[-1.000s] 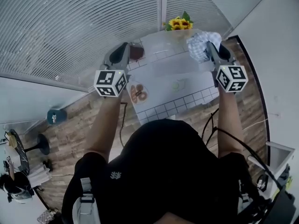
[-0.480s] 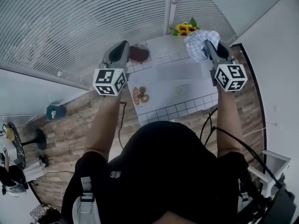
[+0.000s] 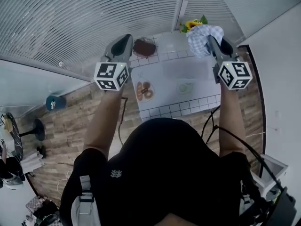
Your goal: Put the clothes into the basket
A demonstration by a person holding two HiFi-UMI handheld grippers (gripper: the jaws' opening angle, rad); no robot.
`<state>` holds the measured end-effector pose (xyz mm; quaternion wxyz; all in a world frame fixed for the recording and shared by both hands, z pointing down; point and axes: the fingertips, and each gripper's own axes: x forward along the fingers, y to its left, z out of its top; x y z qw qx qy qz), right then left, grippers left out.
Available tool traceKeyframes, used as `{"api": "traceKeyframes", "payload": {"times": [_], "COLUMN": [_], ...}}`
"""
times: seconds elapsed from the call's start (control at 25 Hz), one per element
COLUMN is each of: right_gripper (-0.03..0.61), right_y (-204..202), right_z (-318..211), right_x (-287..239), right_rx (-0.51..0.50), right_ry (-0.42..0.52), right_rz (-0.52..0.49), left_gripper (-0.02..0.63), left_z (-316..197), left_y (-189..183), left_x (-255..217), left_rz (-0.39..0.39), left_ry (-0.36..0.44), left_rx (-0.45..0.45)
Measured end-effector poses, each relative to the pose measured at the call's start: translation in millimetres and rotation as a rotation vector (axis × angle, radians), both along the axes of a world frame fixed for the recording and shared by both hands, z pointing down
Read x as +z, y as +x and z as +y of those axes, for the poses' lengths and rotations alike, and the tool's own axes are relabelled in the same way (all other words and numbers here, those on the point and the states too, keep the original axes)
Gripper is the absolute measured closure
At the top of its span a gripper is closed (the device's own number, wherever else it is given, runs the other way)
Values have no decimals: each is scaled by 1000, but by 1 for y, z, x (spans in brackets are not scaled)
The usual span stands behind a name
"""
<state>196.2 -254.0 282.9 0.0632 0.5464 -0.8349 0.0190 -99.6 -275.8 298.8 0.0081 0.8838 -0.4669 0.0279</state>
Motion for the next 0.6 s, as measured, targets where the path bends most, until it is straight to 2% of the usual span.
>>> {"api": "traceKeyframes", "payload": {"times": [0.6], "right_gripper": [486], "right_y": [-38], "right_z": [-9], "right_x": [11], "right_rx": [-69], "right_ry": [-21], "right_rz": [4], "left_gripper": [607], "left_z": [-3], "left_y": [-13], "left_x": [13], "left_rz": [5], "left_ry": [-22], "left_rx": [-13]}}
